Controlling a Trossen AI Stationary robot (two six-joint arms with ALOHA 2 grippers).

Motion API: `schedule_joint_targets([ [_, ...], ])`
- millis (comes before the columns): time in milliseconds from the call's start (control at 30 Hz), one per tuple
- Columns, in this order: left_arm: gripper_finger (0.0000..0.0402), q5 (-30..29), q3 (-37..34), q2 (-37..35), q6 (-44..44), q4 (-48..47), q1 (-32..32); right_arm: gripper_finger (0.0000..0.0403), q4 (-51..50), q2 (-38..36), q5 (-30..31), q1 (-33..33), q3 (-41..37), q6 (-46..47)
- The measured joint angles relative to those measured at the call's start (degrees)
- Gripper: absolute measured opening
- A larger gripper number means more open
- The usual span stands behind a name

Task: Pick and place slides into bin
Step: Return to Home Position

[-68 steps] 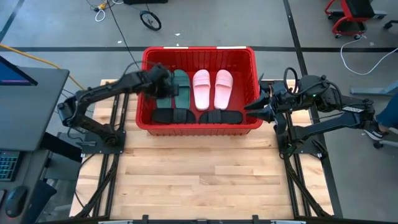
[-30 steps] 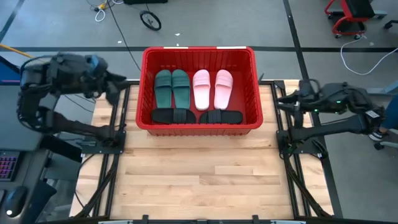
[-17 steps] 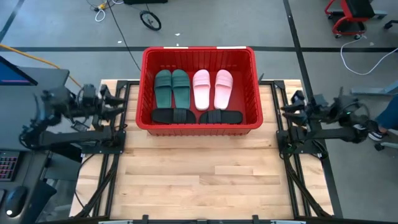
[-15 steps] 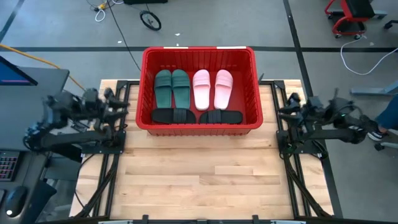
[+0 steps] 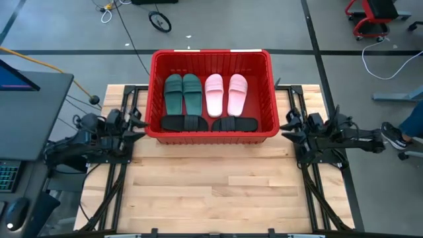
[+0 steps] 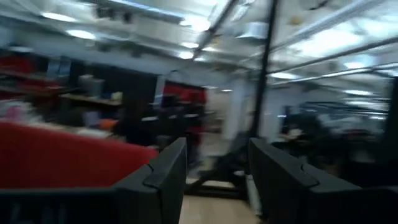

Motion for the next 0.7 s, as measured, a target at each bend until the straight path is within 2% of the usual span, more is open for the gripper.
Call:
schedule_joint_targets([
  [100,0.018,4.76,-3.72,-0.09,-4.84,5.9,-0.06,0.0128,5.5,0.0,-1.64,0.02,-3.48,4.22],
  [200,0.0184,5.25,-7.3,0.08,-11.74,11.28,-1.47,0.0128,8.29,0.01,-1.63,0.04,-5.83,7.1],
  [267,0.0185,5.27,-8.68,0.06,-12.66,14.49,-3.45,0.0128,10.48,0.03,-1.71,0.04,-6.54,7.93],
  [500,0.0177,4.18,-9.31,0.06,-2.77,15.59,-8.37,0.0128,11.42,0.0,-1.86,0.04,-6.57,-0.2],
  [633,0.0178,2.65,-9.33,0.06,0.49,11.6,-8.68,0.0128,6.74,0.0,0.59,0.04,-6.54,-1.3],
  [700,0.0181,0.04,-9.34,0.07,1.5,8.74,-8.68,0.0128,3.89,0.02,1.51,0.04,-6.59,-1.11],
])
